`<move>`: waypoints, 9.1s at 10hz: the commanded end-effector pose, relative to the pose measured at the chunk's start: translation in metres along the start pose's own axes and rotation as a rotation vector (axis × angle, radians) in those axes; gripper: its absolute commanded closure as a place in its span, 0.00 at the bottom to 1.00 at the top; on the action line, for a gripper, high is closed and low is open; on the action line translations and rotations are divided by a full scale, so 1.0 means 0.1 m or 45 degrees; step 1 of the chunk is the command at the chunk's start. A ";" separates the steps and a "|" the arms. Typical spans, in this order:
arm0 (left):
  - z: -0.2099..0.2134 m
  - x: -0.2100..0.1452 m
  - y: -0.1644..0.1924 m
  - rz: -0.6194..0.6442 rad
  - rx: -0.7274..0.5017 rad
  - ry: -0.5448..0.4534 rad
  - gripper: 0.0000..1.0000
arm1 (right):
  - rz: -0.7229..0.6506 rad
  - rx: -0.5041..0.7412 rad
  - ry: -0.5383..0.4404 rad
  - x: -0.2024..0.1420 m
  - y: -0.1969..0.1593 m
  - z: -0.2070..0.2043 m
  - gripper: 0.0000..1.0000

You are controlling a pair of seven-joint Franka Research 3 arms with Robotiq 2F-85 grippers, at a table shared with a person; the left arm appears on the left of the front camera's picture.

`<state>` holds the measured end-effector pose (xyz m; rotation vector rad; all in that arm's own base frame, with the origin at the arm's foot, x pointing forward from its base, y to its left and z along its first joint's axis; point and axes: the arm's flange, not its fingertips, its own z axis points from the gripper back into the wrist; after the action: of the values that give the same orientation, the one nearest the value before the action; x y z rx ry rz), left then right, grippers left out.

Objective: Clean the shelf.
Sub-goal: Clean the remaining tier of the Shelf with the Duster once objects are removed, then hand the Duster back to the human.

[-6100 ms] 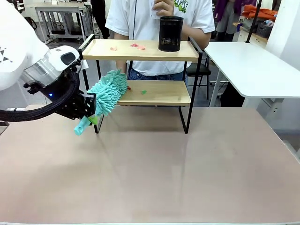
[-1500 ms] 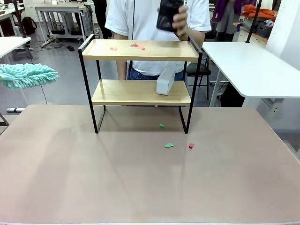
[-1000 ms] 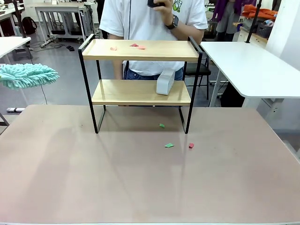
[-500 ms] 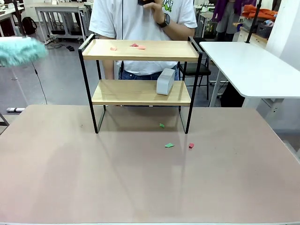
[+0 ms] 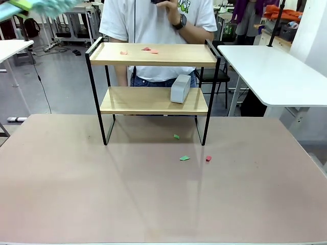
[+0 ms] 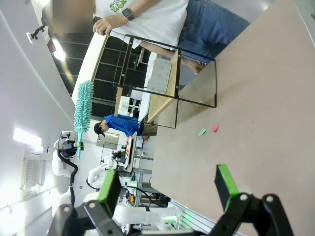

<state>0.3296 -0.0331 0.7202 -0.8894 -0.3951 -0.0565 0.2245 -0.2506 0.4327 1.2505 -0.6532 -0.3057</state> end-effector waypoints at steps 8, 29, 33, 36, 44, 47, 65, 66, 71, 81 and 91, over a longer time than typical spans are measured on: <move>-0.40 0.09 -0.07 0.035 0.188 -0.010 0.88 | 0.035 0.030 -0.019 0.02 0.01 -0.02 0.00; -1.68 0.32 -0.28 -0.652 0.235 0.799 0.88 | 0.035 0.030 -0.019 0.02 0.01 -0.02 0.00; -1.59 0.30 -0.28 -0.833 0.111 1.015 0.88 | 0.035 0.030 -0.019 0.02 0.01 -0.02 0.00; -1.62 0.30 -0.30 -0.852 0.097 1.028 0.88 | 0.035 0.030 -0.019 0.02 0.01 -0.02 0.00; 0.23 0.21 0.66 -0.401 -0.241 0.356 0.88 | 0.035 0.030 -0.019 0.02 0.01 -0.02 0.00; 0.73 -0.02 1.61 0.043 -0.380 -0.025 0.88 | 0.035 0.030 -0.019 0.02 0.01 -0.02 0.00; -0.29 0.13 2.84 0.578 -0.249 0.134 0.88 | 0.035 0.030 -0.019 0.02 0.01 -0.02 0.00; -0.29 0.13 2.84 0.578 -0.249 0.134 0.88 | 0.035 0.030 -0.019 0.02 0.01 -0.02 0.00; -0.29 0.13 2.84 0.578 -0.249 0.134 0.88 | 0.035 0.030 -0.019 0.02 0.01 -0.02 0.00; 0.22 -0.36 1.39 -0.820 -0.417 1.260 0.88 | 0.692 0.217 0.943 -0.53 1.49 -1.61 0.00; -1.34 -0.34 0.53 -1.075 -0.471 1.763 0.88 | 0.765 0.323 1.205 -0.74 1.76 -3.22 0.00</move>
<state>0.3322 -0.1235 0.5674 -0.8373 0.5420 -1.3825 0.3258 0.0852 0.5291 1.2190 -0.1985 0.8220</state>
